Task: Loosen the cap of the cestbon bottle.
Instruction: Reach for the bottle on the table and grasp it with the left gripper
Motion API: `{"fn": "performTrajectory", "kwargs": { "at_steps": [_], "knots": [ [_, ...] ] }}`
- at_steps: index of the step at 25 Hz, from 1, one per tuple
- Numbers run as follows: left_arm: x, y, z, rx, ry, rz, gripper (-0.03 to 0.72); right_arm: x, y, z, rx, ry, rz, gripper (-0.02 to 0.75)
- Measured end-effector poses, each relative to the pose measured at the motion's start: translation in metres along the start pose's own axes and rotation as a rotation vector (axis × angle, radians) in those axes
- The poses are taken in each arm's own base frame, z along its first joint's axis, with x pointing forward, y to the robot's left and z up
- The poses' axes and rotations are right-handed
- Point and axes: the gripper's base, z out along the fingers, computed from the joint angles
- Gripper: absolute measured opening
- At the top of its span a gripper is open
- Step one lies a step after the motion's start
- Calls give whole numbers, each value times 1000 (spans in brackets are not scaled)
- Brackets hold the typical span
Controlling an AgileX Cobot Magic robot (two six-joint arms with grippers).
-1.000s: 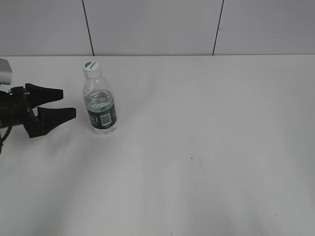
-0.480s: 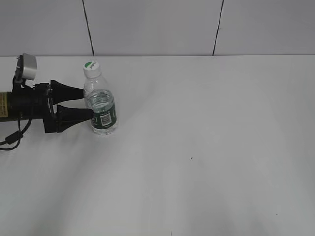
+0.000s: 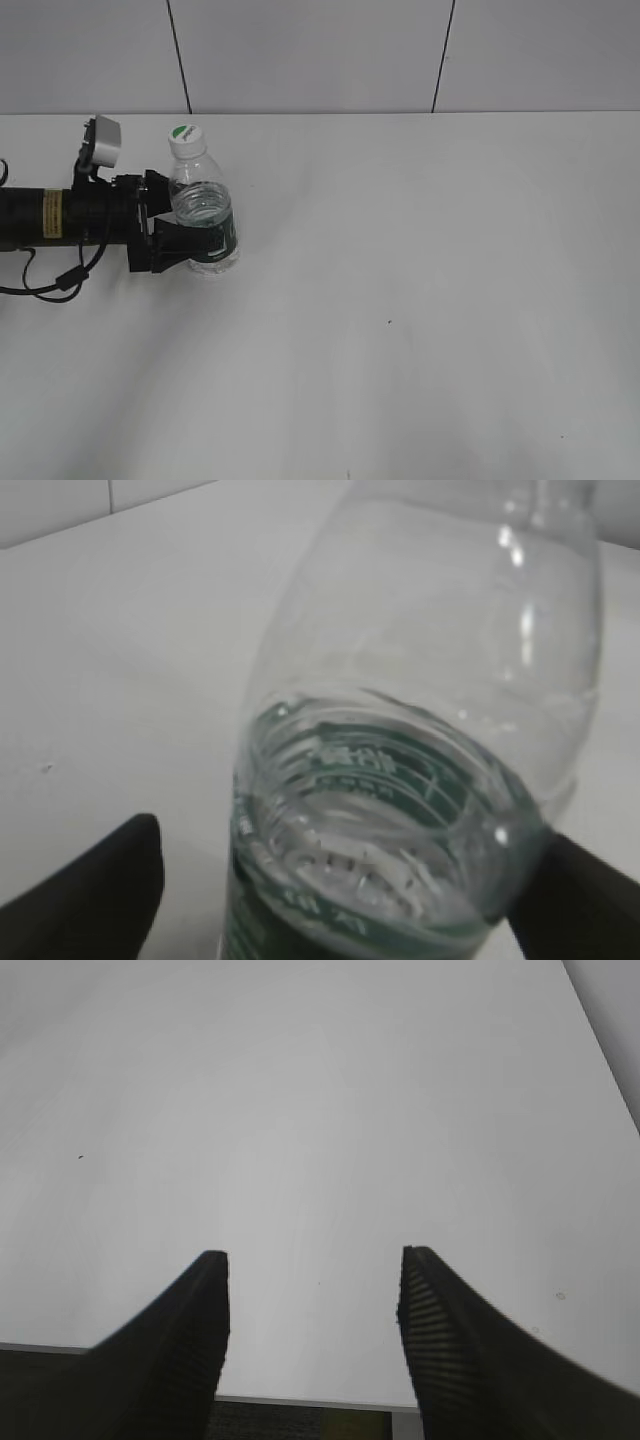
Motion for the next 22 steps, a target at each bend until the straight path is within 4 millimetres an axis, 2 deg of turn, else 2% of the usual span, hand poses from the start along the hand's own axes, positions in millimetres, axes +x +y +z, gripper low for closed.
{"fn": "performTrajectory", "kwargs": {
  "at_steps": [5,9,18,22],
  "knots": [
    [0,4,18,35,1,3,611,0,0,0,0,0,0,420],
    [-3,2,25,37,-10,0,604,0,0,0,0,0,0,420],
    [-5,3,26,29,-20,-1,587,0,0,0,0,0,0,420],
    [-5,3,26,29,-20,-1,554,0,0,0,0,0,0,420]
  ]
}}
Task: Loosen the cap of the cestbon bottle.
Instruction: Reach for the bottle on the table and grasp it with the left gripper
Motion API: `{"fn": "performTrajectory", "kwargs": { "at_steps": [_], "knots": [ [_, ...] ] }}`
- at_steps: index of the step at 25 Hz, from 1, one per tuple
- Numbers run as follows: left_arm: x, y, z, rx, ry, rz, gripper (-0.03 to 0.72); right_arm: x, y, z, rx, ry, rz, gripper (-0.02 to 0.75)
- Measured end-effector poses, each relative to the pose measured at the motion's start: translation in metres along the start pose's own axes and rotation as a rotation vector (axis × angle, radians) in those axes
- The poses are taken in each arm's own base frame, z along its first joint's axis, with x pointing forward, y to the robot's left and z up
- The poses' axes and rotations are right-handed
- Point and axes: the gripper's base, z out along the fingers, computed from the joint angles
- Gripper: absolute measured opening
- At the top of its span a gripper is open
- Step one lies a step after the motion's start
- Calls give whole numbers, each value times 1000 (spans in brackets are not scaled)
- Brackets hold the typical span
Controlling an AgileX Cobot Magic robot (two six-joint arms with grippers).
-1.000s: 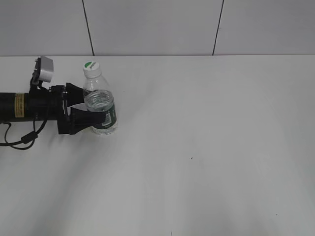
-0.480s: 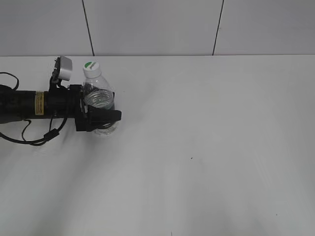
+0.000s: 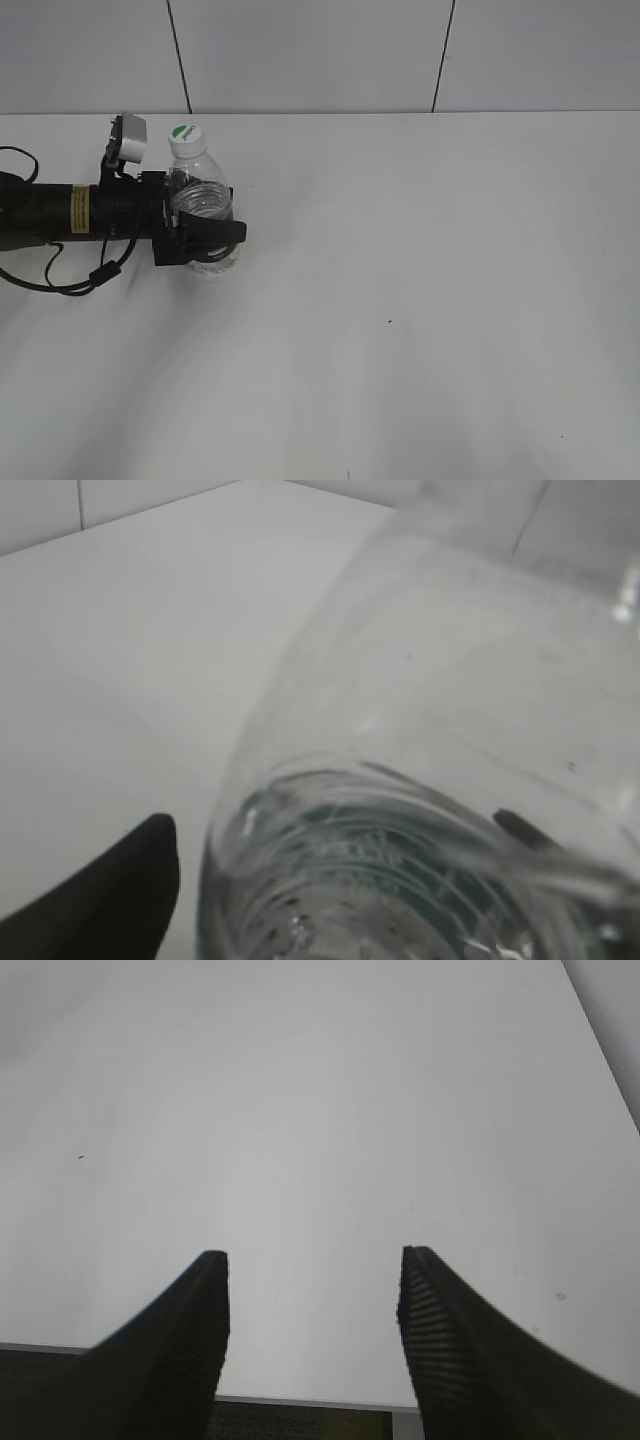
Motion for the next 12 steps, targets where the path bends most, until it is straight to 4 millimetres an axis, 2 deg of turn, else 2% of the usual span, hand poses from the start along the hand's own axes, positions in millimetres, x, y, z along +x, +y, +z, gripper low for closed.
{"fn": "performTrajectory", "kwargs": {
  "at_steps": [8,12],
  "knots": [
    [0,0,1,-2,-3,-1,401,0,0,0,0,0,0,420],
    [0,0,1,-2,-3,-1,402,0,0,0,0,0,0,420]
  ]
}}
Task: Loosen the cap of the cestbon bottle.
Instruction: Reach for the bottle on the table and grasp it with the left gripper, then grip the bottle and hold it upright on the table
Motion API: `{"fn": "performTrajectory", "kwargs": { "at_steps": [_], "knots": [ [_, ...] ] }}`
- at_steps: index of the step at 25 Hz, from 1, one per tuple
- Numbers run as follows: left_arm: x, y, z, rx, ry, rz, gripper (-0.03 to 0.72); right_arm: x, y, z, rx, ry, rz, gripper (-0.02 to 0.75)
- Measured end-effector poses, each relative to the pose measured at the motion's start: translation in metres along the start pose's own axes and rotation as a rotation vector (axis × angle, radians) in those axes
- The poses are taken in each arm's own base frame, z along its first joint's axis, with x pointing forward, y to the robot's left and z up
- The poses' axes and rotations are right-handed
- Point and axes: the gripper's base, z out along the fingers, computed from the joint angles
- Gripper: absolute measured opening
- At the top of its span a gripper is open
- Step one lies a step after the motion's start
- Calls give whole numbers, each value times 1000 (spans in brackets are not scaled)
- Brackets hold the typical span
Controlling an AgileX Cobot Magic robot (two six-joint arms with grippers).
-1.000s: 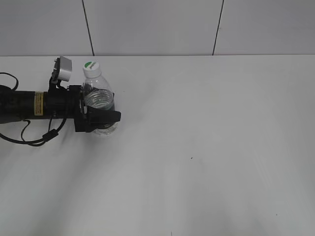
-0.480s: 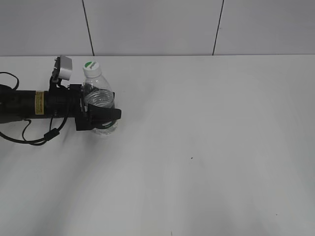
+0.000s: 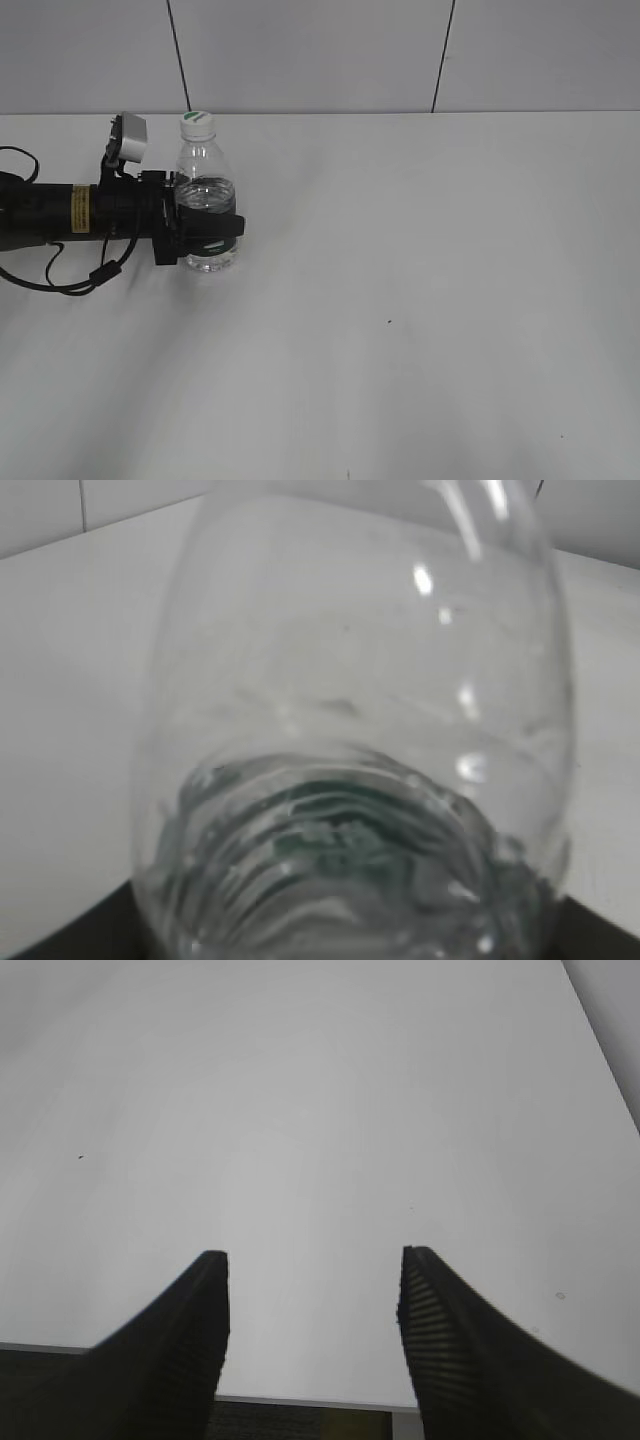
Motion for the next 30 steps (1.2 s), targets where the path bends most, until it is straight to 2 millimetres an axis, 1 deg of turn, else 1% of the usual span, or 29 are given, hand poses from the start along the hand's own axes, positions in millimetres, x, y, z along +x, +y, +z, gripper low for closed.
{"fn": "performTrajectory", "kwargs": {
  "at_steps": [8,11,16,18,25,30],
  "knots": [
    [0,-2,1,13,10,9,402,0,0,0,0,0,0,420],
    [-9,-9,7,50,52,64,402,0,0,0,0,0,0,420],
    [-43,-30,26,108,38,159,402,0,0,0,0,0,0,420],
    [-52,-38,35,120,19,173,402,0,0,0,0,0,0,420],
    [-66,-65,73,154,-50,159,402,0,0,0,0,0,0,420],
    [-73,-78,90,156,-99,179,402,0,0,0,0,0,0,420]
  ]
}}
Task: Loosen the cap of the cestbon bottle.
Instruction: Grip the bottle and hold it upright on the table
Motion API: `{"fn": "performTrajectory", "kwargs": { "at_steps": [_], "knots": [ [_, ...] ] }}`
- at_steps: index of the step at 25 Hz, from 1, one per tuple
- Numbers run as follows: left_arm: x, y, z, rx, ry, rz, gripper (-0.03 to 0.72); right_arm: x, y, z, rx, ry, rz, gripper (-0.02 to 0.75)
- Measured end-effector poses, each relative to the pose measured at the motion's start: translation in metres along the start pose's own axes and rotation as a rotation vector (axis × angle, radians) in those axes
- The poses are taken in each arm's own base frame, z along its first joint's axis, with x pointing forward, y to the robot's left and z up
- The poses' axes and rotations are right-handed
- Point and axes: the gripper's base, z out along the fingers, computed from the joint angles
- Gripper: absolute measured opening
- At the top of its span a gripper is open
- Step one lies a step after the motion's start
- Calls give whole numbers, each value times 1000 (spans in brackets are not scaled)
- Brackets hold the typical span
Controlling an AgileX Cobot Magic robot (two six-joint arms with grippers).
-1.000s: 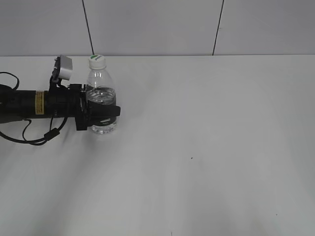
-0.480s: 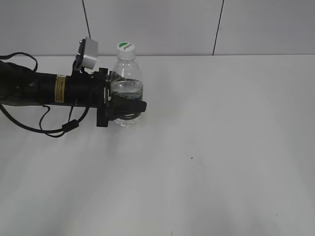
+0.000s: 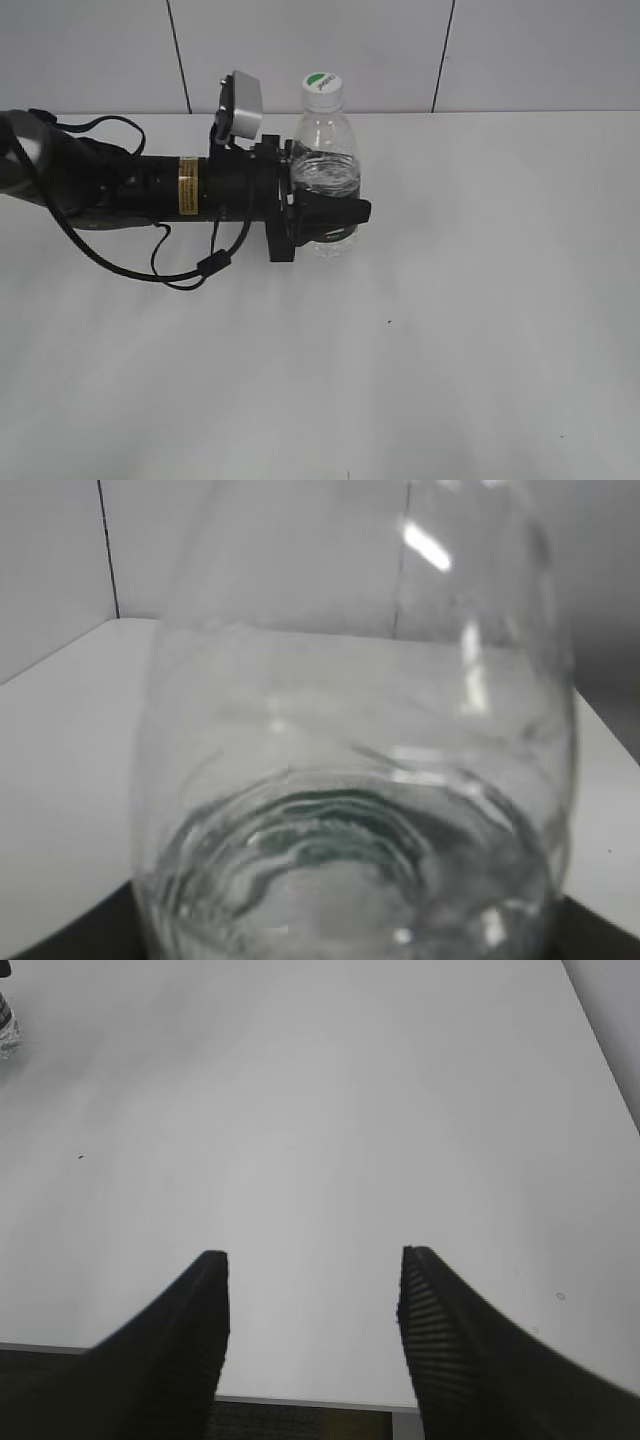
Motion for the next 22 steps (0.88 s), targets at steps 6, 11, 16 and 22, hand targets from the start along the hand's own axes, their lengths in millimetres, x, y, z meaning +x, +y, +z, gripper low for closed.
{"fn": "performTrajectory", "kwargs": {
  "at_steps": [6,11,16,22],
  "knots": [
    [13,-2,8,-1,1,-16,402,0,0,0,0,0,0,420],
    [28,0,11,-15,9,-36,402,0,0,0,0,0,0,420],
    [44,3,13,-36,14,-54,402,0,0,0,-1,0,0,420],
    [62,6,17,-55,18,-91,402,0,1,0,-8,-1,4,420]
  ]
}}
